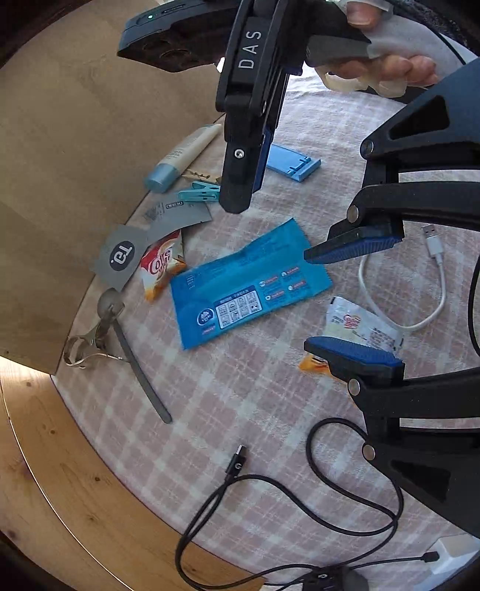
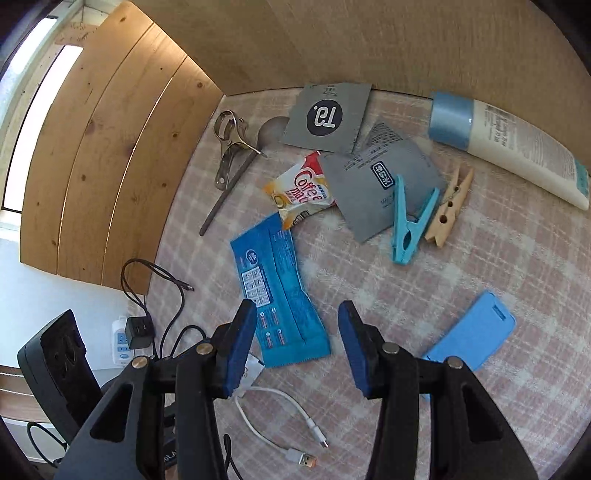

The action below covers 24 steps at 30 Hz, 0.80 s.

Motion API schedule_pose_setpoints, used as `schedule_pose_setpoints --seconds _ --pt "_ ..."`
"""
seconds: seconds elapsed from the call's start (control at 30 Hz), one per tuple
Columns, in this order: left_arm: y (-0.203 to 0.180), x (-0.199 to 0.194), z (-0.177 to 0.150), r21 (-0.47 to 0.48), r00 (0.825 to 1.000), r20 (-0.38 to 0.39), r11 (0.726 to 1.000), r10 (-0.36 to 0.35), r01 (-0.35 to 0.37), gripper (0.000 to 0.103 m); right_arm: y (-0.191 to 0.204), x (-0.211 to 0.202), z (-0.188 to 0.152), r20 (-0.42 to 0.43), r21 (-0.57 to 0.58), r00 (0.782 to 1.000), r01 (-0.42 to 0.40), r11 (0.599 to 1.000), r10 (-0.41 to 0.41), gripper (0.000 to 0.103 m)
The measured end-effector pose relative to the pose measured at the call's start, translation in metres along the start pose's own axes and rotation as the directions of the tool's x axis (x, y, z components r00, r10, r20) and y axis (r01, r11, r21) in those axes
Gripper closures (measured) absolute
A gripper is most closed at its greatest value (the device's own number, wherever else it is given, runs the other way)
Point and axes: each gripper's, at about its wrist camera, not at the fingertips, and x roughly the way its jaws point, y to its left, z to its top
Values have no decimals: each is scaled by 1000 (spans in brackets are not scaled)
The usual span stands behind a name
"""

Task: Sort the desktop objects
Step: 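Grasp the blue packet with the right gripper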

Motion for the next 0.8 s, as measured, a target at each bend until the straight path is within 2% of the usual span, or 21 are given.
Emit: schedule_pose_setpoints --seconds 0.3,0.4,0.5,0.57,0.67,0.8 --pt "-11 34 18 16 1000 -3 999 28 -28 65 6 34 14 -60 -4 998 3 1000 -4 57" --pt "-15 36 22 29 1000 13 999 27 -27 65 8 38 13 -64 -2 998 -22 1000 21 58" --pt "-18 38 23 26 1000 13 1000 -6 6 65 7 43 8 -102 27 991 -80 996 82 60" --pt "-21 38 22 26 999 -3 999 -47 47 76 8 43 1 -97 21 992 -76 997 78 65" --pt "-27 36 17 42 999 1 998 -37 36 77 2 39 -7 -83 38 994 -66 997 69 73" --pt "-35 28 8 42 998 1 997 -66 65 81 -1 29 -20 -68 29 995 -70 997 72 74"
